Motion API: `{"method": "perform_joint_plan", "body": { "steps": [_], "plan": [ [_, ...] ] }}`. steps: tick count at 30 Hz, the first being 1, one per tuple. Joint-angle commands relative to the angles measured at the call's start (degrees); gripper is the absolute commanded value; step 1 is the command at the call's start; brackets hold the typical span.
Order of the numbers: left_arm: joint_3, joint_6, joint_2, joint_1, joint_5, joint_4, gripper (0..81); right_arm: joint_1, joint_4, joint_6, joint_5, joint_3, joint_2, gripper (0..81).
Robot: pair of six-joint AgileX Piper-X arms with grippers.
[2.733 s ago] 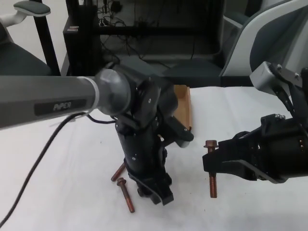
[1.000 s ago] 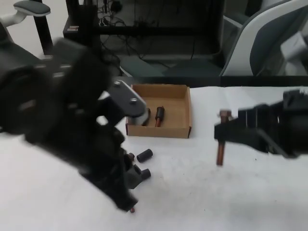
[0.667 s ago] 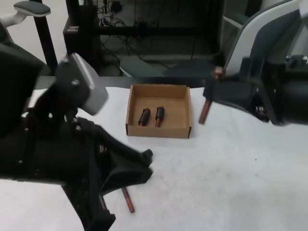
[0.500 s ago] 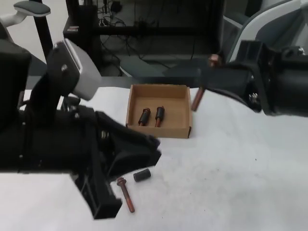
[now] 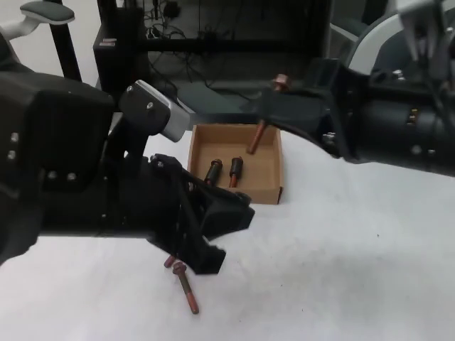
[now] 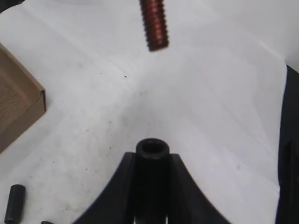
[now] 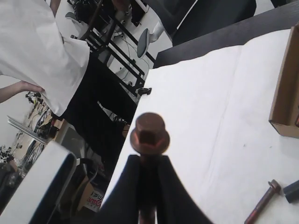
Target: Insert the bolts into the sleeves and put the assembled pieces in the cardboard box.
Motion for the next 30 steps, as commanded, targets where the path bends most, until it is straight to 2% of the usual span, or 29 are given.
{"method": "perform_joint_plan", "body": {
  "steps": [1, 12, 30],
  "plan": [
    [-0.2, -1.2, 1.5, 1.1, -1.5, -2.6, 1.7, 0.2, -4.2, 0.0, 0.0, -0.2, 2.5, 0.6],
    [-0.2, -2.5, 2.4, 4.3, -1.9, -5.3, 1.7, 0.2, -6.1, -2.0, -0.8, -0.8, 6.8, 0.6],
    [-0.2, -3.8, 2.4, 4.3, 0.7, -5.4, 1.7, 0.2, -2.8, -9.4, -2.6, -3.4, 7.3, 0.6]
  ]
}}
